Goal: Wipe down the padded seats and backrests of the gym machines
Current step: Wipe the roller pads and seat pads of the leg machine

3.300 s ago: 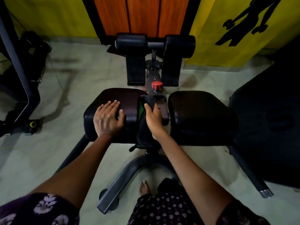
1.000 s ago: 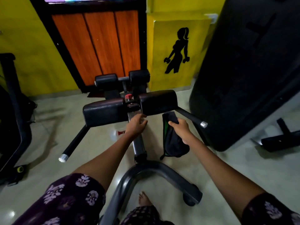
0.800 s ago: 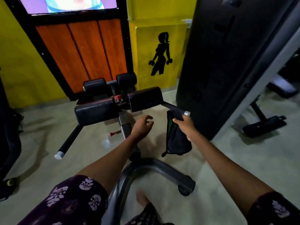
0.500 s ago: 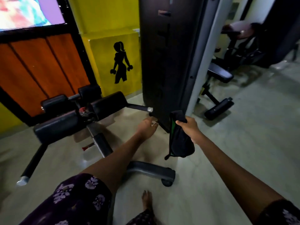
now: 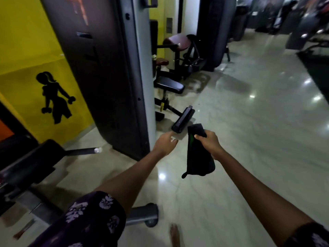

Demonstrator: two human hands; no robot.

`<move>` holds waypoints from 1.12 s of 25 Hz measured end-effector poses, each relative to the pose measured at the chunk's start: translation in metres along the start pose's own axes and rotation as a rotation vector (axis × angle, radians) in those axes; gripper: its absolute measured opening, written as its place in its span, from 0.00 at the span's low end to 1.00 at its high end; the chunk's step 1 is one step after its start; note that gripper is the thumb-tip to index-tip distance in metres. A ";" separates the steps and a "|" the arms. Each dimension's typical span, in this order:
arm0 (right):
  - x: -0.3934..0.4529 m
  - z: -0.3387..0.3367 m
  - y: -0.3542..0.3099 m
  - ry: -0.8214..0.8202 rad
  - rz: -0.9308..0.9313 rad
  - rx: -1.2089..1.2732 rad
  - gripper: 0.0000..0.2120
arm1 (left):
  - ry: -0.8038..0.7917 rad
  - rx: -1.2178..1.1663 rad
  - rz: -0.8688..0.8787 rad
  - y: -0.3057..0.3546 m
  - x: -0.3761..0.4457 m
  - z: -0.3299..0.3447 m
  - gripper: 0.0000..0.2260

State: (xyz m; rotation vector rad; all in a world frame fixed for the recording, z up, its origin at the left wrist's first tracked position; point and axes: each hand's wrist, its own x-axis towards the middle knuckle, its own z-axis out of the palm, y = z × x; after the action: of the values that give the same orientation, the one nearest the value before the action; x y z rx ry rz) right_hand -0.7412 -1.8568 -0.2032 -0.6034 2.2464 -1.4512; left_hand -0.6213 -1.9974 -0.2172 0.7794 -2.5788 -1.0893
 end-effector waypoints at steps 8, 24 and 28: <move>0.146 -0.117 -0.006 0.145 -0.013 -0.060 0.02 | -0.101 0.005 0.115 0.094 0.186 0.060 0.15; 0.501 -0.319 0.028 0.233 -0.011 -0.059 0.09 | -0.201 0.041 0.194 0.244 0.568 0.196 0.18; 0.602 -0.375 0.026 0.197 -0.019 -0.049 0.08 | -0.161 0.006 0.144 0.281 0.662 0.225 0.17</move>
State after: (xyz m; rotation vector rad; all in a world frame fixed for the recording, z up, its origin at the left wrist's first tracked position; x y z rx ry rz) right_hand -1.4470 -1.8994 -0.1409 -0.5174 2.4385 -1.5285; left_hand -1.3701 -2.0695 -0.1653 0.5167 -2.7227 -1.1435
